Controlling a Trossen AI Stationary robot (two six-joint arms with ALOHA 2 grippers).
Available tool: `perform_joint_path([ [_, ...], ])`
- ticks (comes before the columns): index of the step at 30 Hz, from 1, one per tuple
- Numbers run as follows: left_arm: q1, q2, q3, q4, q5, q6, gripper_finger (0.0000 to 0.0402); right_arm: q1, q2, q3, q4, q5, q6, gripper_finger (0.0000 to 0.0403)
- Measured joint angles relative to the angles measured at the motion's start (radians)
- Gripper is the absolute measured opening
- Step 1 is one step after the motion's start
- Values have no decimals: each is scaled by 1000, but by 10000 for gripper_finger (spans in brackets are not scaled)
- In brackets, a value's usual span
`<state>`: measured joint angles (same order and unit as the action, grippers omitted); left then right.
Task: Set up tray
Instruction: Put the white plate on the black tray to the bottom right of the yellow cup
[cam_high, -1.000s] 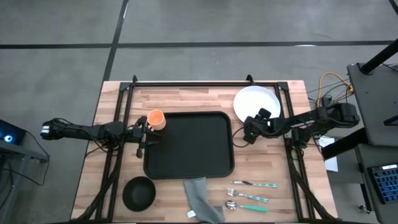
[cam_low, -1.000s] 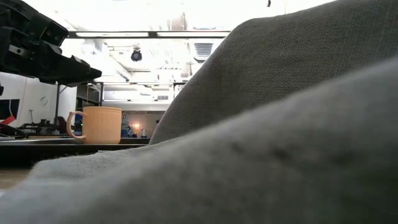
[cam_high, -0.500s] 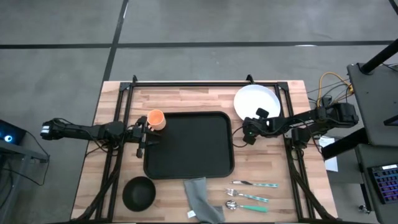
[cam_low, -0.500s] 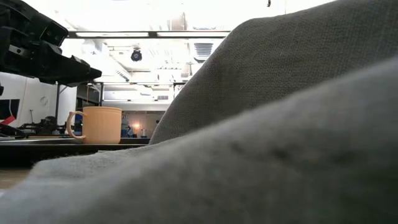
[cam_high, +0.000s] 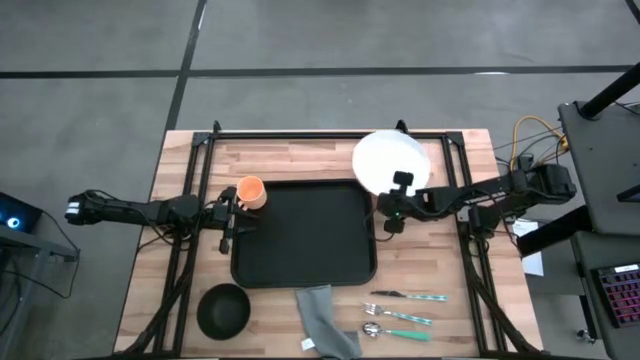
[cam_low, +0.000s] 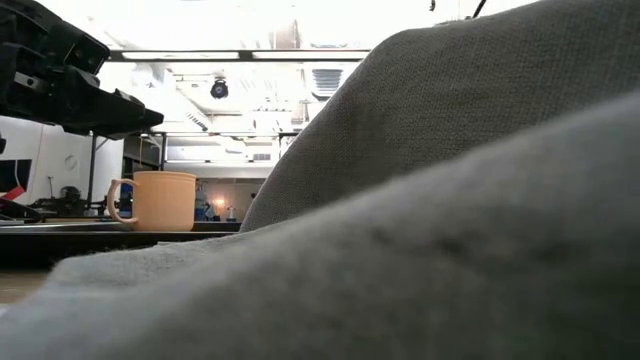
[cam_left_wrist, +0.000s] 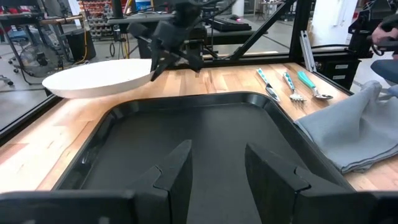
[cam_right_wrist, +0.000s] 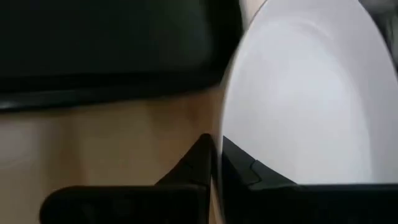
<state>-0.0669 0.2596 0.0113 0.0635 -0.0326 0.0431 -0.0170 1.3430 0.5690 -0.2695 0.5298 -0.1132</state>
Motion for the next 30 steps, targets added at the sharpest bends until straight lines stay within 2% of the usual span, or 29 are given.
perform_joint_path([
  [6, 0, 0, 0, 0, 0, 0, 128, 119, 0, -8, 178, -48, -234, 8],
  [9, 0, 0, 0, 0, 0, 0, 128, 143, 0, -8, 263, -130, -322, 8],
  [12, 0, 0, 0, 0, 0, 0, 128, 145, 0, 0, 278, -230, -363, 8],
  [18, 0, 0, 0, 0, 0, 0, 128, 146, 26, 34, 278, -308, -437, 8],
  [20, 0, 0, 0, 0, 0, 0, 128, 149, 68, 63, 278, -347, -457, 8],
  [30, 0, 6, 0, 0, 0, 0, 128, 212, 384, 316, 260, -390, -587, 8],
])
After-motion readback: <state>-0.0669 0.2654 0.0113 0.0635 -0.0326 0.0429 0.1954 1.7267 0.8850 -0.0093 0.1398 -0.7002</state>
